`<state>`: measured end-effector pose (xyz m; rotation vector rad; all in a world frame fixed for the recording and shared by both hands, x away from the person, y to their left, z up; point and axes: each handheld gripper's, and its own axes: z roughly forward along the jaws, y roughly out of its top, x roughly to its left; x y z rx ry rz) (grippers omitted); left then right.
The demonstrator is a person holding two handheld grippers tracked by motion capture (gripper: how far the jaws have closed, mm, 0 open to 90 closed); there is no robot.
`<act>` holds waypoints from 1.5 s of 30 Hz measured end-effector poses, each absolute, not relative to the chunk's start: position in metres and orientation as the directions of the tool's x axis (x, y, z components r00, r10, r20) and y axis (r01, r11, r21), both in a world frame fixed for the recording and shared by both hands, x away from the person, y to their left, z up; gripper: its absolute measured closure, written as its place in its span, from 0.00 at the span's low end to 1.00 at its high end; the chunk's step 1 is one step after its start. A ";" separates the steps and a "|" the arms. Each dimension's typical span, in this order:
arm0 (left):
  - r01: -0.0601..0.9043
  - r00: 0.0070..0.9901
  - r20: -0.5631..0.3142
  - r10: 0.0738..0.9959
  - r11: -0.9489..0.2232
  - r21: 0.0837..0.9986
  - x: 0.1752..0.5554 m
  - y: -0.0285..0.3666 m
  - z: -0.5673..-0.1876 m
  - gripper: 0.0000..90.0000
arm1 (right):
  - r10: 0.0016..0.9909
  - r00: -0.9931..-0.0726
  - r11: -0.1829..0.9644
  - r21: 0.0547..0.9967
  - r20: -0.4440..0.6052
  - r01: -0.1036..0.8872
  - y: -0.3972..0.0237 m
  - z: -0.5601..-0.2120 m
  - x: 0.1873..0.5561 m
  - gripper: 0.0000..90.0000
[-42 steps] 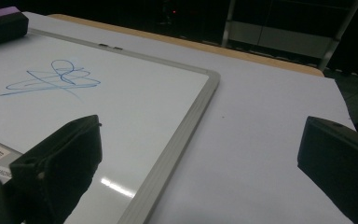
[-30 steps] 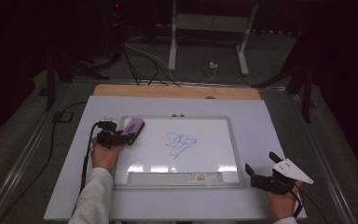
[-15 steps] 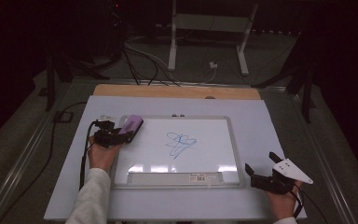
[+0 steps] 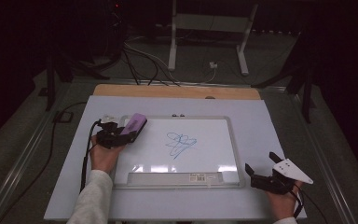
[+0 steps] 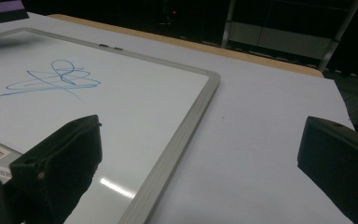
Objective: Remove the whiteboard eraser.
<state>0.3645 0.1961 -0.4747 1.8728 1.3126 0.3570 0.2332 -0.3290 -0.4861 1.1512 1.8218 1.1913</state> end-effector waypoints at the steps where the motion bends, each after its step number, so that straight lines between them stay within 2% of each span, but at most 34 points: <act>1: 0.653 0.425 -0.209 0.881 -0.139 0.744 0.364 0.195 -0.474 0.46 | 0.919 -0.390 0.195 0.930 -0.062 0.311 -0.329 -0.486 0.233 0.00; 17: 0.615 0.497 -0.201 0.844 -0.179 0.768 0.354 0.177 -0.463 0.46 | 0.919 -0.390 0.195 0.930 -0.062 0.312 -0.329 -0.486 0.233 0.00; 45: 0.595 0.589 -0.206 0.781 -0.247 0.765 0.338 0.147 -0.467 0.46 | 0.917 -0.393 0.197 0.928 -0.062 0.315 -0.328 -0.486 0.233 0.00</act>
